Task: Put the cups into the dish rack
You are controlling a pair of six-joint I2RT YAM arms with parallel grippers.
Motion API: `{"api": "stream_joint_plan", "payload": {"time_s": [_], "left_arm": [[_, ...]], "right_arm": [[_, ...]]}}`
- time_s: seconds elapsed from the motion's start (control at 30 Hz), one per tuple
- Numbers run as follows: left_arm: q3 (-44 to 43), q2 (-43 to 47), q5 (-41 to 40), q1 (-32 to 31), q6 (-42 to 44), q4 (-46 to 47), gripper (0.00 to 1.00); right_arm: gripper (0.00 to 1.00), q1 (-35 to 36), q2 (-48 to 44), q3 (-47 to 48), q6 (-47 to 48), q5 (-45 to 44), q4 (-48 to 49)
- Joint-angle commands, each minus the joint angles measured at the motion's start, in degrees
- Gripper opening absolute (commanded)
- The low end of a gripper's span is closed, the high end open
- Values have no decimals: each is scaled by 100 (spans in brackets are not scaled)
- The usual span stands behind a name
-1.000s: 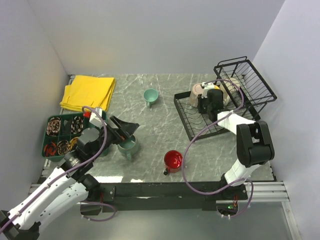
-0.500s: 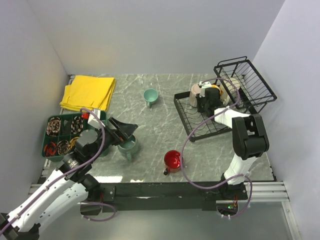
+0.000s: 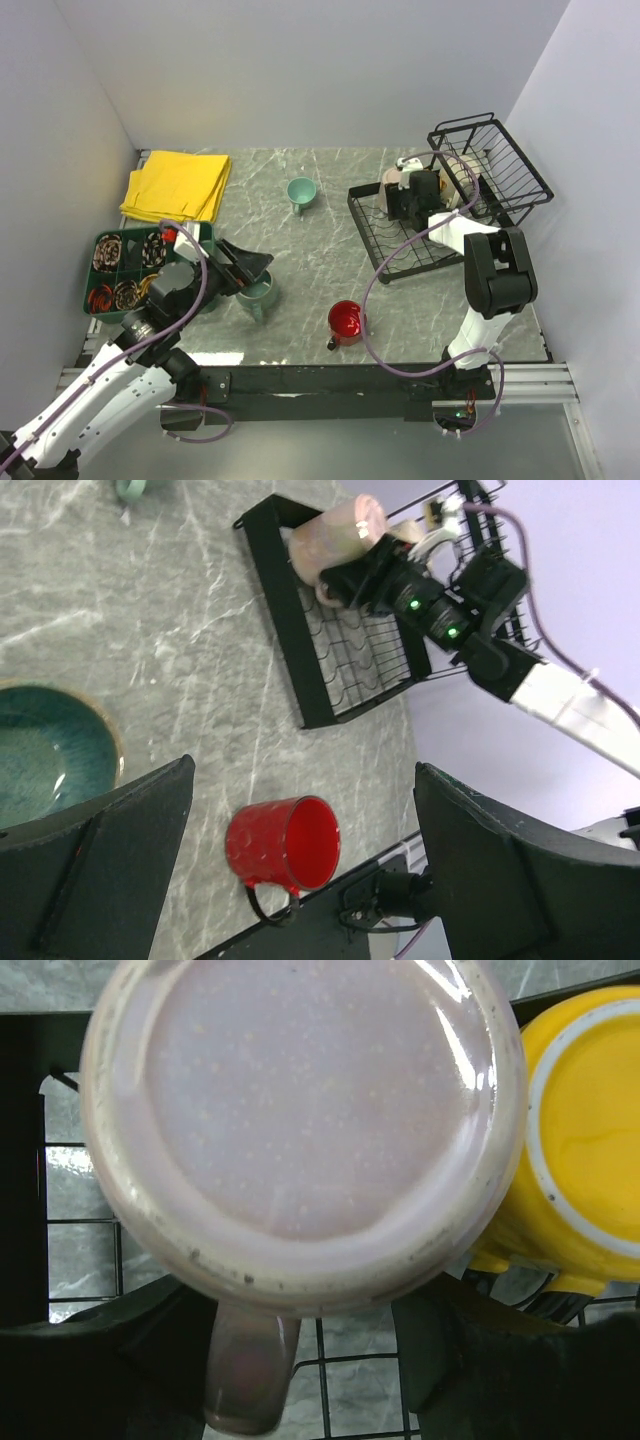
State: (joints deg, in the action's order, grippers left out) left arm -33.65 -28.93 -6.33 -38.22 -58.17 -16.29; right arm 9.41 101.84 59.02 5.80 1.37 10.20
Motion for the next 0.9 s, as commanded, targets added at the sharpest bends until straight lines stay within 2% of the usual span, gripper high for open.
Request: {"api": "stream_joint_plan", "payload": {"time_s": [0.0,0.13,0.43,0.6,0.67,0.7,0.8,0.87], "left_arm": [[-212,71,26,25,-36,-347,96],[-422,72,35,25,-1,-751,96],[-783,-69,114,25,8,-1428,97],[-985,-437,254,25,78,-1947,99],[-1073,-596,264,25,43,-2096,99],[-1108,-771,229,25,-18,-2254,96],[-1284,-1157,281,16,-89,-2430,92],[-1346,-1316,307,7,-89,-2440,91]], "right_arm": [[68,17,-410,136,96,39,492],[73,8,-779,-5,149,153,439],[75,8,-1763,-426,518,803,-228],[76,8,-2791,-874,1263,2076,-966],[78,8,-3264,-937,1589,2559,-1545],[79,8,-3415,-945,1791,3049,-1721],[80,17,-3943,-998,2082,3806,-2372],[81,8,-4285,-1094,2100,3958,-2584]]}}
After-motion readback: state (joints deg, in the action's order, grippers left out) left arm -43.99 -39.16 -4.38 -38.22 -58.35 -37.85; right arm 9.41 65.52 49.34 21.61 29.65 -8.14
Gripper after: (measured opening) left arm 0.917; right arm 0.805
